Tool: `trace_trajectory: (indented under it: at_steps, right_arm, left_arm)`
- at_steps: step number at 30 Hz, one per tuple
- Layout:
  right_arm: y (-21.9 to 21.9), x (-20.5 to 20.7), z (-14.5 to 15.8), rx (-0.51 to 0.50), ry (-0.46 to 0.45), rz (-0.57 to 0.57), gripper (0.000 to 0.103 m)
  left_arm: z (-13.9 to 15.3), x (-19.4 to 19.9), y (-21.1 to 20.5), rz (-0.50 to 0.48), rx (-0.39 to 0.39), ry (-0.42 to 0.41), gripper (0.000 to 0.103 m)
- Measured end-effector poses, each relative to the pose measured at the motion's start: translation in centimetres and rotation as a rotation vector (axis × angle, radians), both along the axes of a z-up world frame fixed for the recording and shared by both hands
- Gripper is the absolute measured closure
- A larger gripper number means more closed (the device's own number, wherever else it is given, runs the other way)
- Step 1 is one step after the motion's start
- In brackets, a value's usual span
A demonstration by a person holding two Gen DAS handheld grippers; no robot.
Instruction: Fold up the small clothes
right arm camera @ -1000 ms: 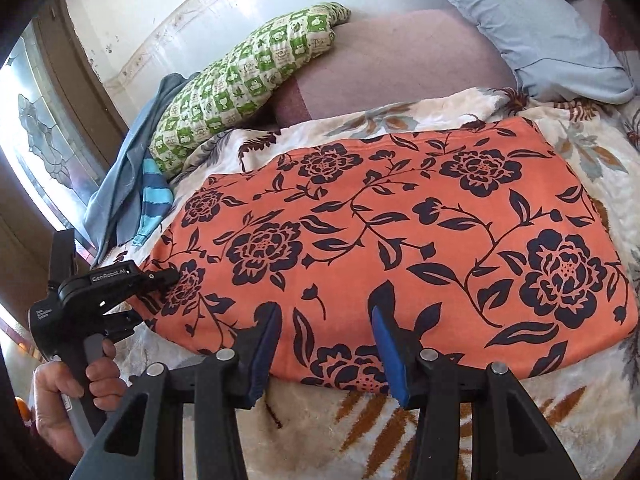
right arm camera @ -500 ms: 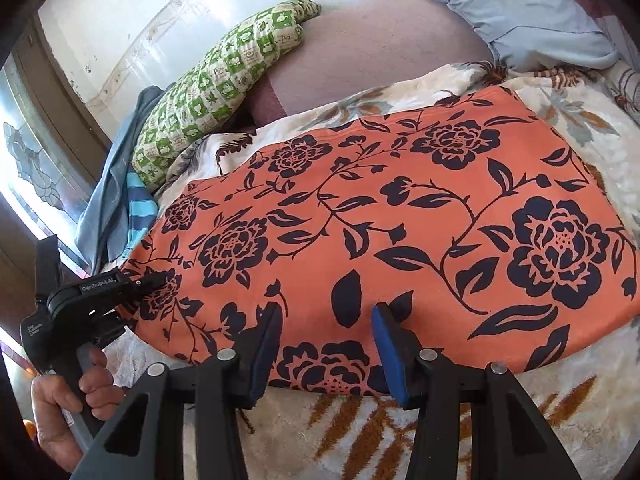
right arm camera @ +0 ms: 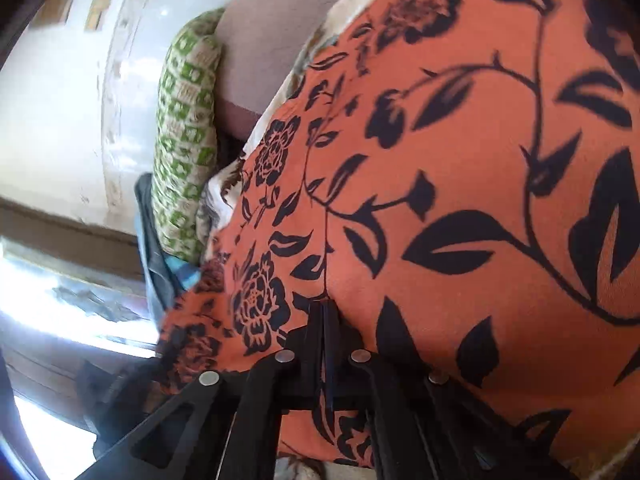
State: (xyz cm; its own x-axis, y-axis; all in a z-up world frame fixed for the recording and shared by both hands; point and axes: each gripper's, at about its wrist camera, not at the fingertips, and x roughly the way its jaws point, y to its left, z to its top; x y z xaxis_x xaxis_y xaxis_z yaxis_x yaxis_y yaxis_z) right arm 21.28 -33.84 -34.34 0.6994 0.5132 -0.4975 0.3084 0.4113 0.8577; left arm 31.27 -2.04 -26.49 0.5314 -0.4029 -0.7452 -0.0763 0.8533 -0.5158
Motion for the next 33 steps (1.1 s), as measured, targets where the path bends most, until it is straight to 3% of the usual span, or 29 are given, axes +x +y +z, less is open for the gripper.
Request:
trace_trajectory:
  at_steps: [1, 4, 6, 7, 11, 18, 23, 25, 33]
  right_arm:
    - [0.1, 0.1, 0.1, -0.011, 0.003, 0.007, 0.103]
    - [0.4, 0.1, 0.5, -0.016, 0.025, -0.004, 0.103]
    - [0.4, 0.2, 0.9, -0.026, 0.044, 0.011, 0.103]
    - [0.2, 0.1, 1.1, -0.032, 0.045, 0.021, 0.103]
    - [-0.5, -0.8, 1.2, -0.024, 0.040, 0.036, 0.103]
    - [-0.4, -2.5, 2.3, -0.182, -0.001, 0.049, 0.103]
    - [-2.6, -2.6, 1.9, -0.027, 0.039, 0.027, 0.102]
    - [-4.3, -3.3, 2.7, -0.005, 0.007, -0.032, 0.096]
    - [-13.7, -6.8, 2.5, 0.215, -0.049, -0.317, 0.096]
  left_arm:
    - [-1.0, 0.0, 0.1, 0.020, 0.015, 0.054, 0.049]
    - [-1.1, -0.4, -0.6, 0.019, 0.052, 0.044, 0.049]
    - [-0.7, -0.8, -1.2, 0.015, 0.105, 0.017, 0.062]
    - [-0.5, -1.0, -1.2, 0.019, 0.100, 0.005, 0.078]
    - [0.9, -1.4, -1.9, -0.002, 0.130, -0.060, 0.082]
    - [5.3, -3.2, -3.4, -0.107, 0.132, -0.213, 0.082]
    - [8.0, -5.5, -6.4, -0.175, 0.202, -0.283, 0.082]
    - [9.2, -6.1, -8.0, -0.204, 0.211, -0.299, 0.082]
    - [11.0, -7.3, -20.5, -0.374, 0.293, -0.322, 0.082]
